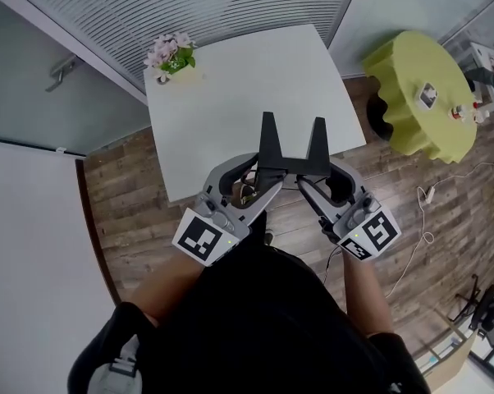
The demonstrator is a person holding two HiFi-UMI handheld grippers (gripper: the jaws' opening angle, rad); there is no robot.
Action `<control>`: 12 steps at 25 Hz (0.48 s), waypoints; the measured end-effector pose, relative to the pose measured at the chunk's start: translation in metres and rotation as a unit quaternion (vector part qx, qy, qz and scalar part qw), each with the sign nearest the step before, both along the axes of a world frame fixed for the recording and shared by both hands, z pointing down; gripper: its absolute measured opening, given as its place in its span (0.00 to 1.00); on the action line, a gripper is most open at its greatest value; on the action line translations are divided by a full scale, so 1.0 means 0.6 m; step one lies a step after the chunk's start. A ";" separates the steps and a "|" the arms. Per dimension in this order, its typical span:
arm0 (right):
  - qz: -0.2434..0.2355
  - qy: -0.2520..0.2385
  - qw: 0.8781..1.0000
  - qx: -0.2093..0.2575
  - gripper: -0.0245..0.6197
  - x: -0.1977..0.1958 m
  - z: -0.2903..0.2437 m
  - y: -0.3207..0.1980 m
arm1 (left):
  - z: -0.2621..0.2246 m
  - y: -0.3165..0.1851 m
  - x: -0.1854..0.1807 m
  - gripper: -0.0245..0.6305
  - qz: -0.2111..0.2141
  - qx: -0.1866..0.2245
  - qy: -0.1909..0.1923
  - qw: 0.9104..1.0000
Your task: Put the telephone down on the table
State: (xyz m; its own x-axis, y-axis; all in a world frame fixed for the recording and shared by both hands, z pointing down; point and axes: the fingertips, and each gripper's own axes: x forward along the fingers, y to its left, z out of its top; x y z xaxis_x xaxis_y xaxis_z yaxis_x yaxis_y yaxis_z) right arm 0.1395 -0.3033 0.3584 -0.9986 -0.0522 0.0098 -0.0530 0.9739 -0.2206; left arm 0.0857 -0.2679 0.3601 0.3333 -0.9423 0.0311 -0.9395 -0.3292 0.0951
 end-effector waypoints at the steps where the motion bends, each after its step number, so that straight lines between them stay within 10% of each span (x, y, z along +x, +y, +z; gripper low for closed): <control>1: -0.004 0.002 1.000 -0.002 0.38 -0.011 0.004 -0.008 | 0.004 -0.007 -0.010 0.36 -0.004 -0.002 0.003 1.000; 12: -0.043 0.032 0.998 -0.018 0.38 -0.162 0.034 -0.067 | 0.037 -0.059 -0.156 0.36 -0.046 -0.020 0.036 0.998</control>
State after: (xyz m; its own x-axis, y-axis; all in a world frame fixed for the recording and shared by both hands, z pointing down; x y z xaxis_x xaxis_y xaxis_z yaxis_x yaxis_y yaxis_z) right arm 0.0422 -0.3435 0.3789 -0.9967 0.0360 0.0732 0.0162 0.9668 -0.2549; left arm -0.0078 -0.3036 0.3821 0.2474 -0.9677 0.0493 -0.9561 -0.2355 0.1746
